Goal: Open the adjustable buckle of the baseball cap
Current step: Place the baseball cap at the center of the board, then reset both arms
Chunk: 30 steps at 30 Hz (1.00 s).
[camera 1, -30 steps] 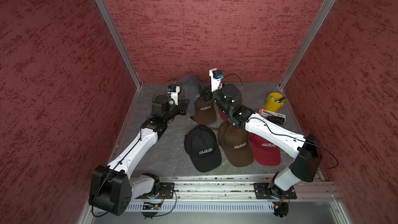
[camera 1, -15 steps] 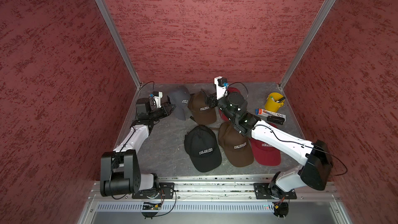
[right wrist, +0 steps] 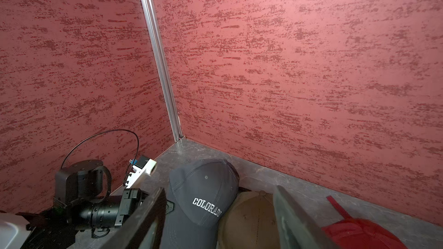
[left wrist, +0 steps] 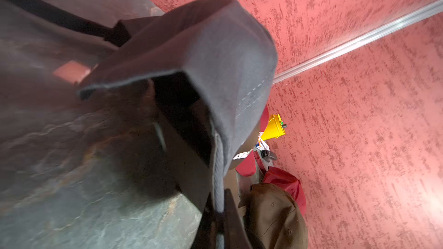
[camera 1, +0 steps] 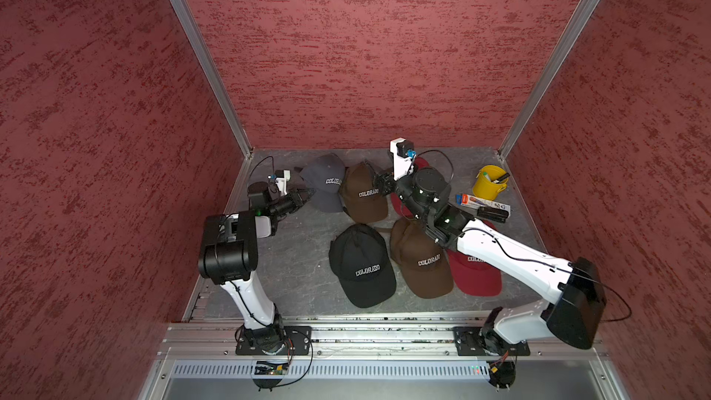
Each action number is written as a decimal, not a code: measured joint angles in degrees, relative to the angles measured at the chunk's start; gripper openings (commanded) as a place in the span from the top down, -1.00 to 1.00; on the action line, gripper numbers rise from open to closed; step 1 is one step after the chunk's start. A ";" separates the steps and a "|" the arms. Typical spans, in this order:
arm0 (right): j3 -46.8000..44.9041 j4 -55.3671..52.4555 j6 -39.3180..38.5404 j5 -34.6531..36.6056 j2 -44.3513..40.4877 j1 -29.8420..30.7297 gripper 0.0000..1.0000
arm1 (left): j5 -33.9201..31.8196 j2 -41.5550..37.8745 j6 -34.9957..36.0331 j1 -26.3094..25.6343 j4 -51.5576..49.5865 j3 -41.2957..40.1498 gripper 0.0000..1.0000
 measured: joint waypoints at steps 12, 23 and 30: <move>-2.89 -1.42 -0.90 2.27 -1.11 -0.50 -0.47 | -6.45 -2.58 10.36 0.70 -24.35 2.27 -0.32; -4.76 -3.56 -0.72 3.85 -1.14 -2.34 -0.87 | -25.73 -17.42 17.94 -4.02 -39.01 1.49 -0.99; -7.85 -4.37 1.29 9.73 -2.93 -5.73 -0.98 | -41.53 -32.92 22.51 -7.96 -37.73 -6.71 -0.99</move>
